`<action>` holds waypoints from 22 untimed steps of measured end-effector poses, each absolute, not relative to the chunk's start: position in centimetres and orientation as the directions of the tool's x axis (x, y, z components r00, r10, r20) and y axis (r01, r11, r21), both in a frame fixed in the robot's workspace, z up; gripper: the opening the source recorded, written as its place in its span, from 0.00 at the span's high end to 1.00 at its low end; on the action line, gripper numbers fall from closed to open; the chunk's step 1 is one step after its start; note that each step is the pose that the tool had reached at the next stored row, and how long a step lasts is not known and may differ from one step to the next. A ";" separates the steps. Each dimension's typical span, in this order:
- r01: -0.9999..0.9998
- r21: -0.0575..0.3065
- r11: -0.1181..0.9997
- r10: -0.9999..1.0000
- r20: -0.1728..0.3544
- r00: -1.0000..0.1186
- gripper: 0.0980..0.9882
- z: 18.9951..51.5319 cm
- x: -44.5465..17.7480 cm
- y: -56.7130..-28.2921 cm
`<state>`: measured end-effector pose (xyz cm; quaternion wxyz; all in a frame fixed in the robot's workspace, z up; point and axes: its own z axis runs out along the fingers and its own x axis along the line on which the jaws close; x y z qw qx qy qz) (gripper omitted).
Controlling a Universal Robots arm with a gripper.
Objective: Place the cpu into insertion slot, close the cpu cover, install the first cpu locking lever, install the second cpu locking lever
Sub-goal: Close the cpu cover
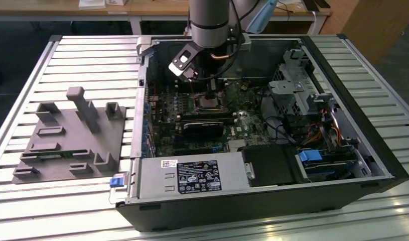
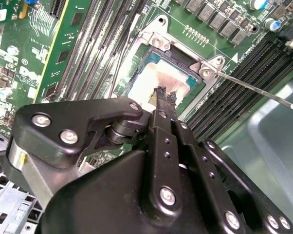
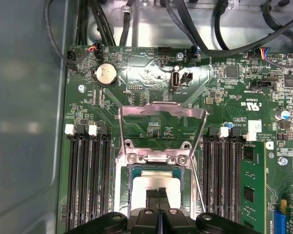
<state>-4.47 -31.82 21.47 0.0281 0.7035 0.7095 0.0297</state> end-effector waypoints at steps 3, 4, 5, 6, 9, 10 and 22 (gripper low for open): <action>0.997 0.082 0.008 1.000 0.002 -0.009 0.99 21.7 -4.5 -31.8; 0.997 0.082 0.008 1.000 0.002 -0.009 0.99 21.9 -4.5 -31.8; 0.997 0.082 0.008 1.000 0.002 -0.009 0.99 22.0 -4.5 -31.8; 0.997 0.082 0.008 1.000 0.002 -0.009 0.99 22.1 -4.5 -31.8; 0.997 0.082 0.008 1.000 0.002 -0.009 0.99 22.6 -4.5 -31.8; 0.997 0.082 0.008 1.000 0.002 -0.009 0.99 22.7 -4.5 -31.8; 0.997 0.081 0.008 1.000 0.002 -0.008 0.99 22.8 -4.5 -32.1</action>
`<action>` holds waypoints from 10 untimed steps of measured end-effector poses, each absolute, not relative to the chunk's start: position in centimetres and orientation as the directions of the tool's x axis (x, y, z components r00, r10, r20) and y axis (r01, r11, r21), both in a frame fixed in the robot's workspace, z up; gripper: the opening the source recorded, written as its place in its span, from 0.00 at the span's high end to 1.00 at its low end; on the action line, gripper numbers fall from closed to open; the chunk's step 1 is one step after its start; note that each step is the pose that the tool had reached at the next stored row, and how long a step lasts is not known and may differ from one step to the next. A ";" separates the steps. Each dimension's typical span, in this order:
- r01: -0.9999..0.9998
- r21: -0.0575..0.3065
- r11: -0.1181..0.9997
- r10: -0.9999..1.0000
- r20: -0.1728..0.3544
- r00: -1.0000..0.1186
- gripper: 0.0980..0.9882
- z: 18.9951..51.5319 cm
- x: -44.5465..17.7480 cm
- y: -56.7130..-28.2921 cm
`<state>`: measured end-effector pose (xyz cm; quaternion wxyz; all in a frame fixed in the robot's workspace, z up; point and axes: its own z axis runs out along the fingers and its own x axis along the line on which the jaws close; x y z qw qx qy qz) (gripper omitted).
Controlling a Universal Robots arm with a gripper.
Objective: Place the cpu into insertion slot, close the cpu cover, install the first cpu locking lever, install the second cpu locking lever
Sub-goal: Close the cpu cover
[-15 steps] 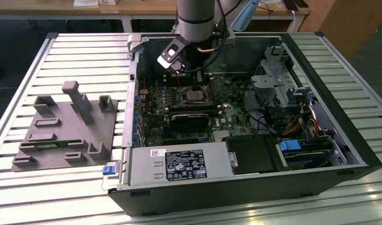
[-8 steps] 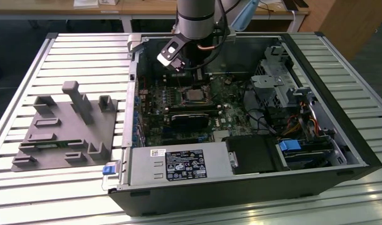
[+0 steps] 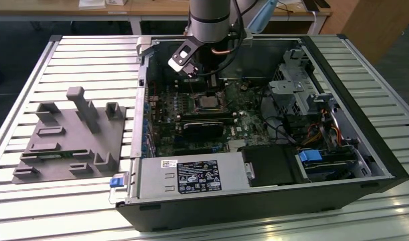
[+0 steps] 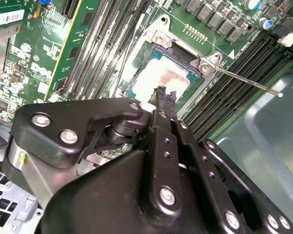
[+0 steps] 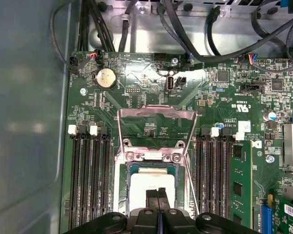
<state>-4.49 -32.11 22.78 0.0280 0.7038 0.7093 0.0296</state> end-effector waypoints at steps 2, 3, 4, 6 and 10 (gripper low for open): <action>0.997 0.080 0.008 1.000 0.002 -0.008 0.99 22.8 -4.5 -32.1; 0.997 0.078 0.008 1.000 0.002 -0.008 0.99 22.9 -4.5 -32.1; 0.997 0.078 0.008 1.000 0.002 -0.008 0.99 23.0 -4.5 -32.1; 0.997 0.077 0.008 1.000 0.002 -0.008 0.99 23.5 -4.5 -32.1; 0.997 0.077 0.008 1.000 0.002 -0.008 0.99 24.2 -4.4 -32.1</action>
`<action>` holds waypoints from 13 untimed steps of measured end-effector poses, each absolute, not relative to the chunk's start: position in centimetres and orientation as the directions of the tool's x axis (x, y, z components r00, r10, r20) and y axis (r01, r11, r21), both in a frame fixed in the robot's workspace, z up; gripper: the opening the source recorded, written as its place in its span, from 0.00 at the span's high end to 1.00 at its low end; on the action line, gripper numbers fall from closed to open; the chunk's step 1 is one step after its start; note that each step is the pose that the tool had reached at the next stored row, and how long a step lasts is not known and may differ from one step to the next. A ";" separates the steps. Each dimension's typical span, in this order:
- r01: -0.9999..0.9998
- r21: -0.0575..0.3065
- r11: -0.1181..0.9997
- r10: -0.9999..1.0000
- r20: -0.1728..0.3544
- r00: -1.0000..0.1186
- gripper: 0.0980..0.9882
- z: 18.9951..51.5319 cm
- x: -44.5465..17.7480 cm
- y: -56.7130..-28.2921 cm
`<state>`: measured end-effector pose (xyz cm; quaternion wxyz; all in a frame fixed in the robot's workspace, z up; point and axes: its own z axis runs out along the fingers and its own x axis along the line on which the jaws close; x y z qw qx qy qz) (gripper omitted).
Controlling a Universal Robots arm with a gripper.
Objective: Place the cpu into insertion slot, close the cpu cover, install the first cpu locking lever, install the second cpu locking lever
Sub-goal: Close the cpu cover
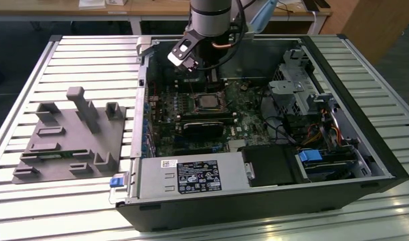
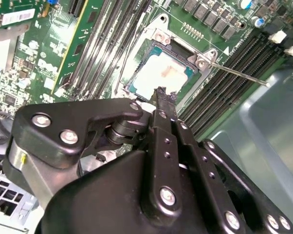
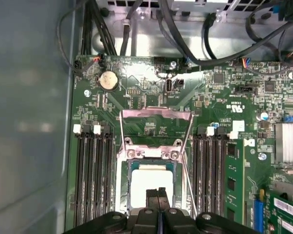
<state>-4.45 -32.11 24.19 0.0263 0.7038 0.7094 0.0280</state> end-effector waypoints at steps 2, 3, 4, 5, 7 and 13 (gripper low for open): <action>0.997 0.075 0.008 1.000 0.003 -0.008 0.99 24.2 -4.3 -32.1; 0.997 0.073 0.008 1.000 0.003 -0.008 0.99 24.2 -4.0 -32.1; 0.997 0.072 0.008 1.000 0.004 -0.008 0.99 24.2 -3.8 -32.1; 0.997 0.070 0.008 1.000 0.004 -0.008 0.99 24.2 -3.5 -32.1; 0.998 0.067 0.008 1.000 0.004 -0.008 0.99 24.3 -3.3 -32.1; 0.998 0.066 0.008 1.000 0.005 -0.008 0.99 25.0 -3.2 -32.1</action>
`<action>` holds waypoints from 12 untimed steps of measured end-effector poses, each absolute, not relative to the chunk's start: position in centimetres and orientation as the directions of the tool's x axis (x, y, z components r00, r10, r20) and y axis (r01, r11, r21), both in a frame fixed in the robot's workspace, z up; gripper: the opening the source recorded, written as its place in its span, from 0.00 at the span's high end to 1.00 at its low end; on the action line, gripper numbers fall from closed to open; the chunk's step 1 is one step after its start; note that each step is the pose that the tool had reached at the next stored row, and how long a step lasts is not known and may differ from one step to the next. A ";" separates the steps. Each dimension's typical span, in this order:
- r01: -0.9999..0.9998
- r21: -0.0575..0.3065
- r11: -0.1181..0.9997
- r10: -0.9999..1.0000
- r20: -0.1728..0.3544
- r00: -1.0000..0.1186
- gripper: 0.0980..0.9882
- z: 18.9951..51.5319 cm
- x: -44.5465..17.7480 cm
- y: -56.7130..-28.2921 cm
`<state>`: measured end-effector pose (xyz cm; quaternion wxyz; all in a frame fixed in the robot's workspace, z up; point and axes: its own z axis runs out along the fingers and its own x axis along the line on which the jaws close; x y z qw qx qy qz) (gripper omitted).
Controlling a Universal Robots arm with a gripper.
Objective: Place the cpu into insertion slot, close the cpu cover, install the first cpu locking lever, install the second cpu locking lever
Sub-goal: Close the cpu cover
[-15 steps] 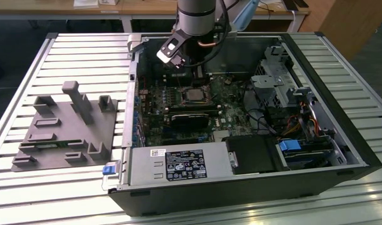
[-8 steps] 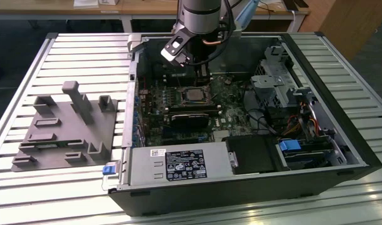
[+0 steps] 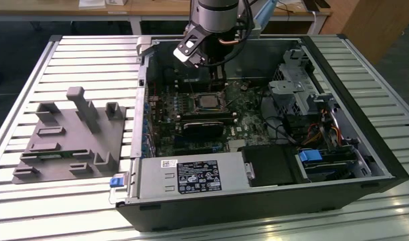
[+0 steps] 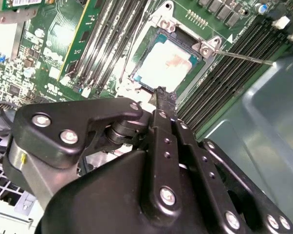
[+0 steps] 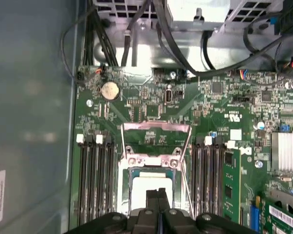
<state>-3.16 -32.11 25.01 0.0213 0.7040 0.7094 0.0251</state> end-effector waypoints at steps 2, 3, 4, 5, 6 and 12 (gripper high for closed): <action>0.998 0.065 0.008 1.000 0.005 -0.008 0.99 25.0 -2.9 -32.1; 0.998 0.064 0.008 1.000 0.006 -0.008 0.99 25.0 -2.7 -32.1; 0.998 0.064 0.007 1.000 0.006 -0.008 0.99 25.0 -2.4 -32.1; 0.998 0.063 0.008 1.000 0.006 -0.008 0.99 25.0 -2.3 -32.1; 0.998 0.063 0.008 1.000 0.006 -0.008 0.99 25.1 -2.2 -32.1; 0.998 0.062 0.007 1.000 0.006 -0.008 0.99 25.7 -1.8 -32.1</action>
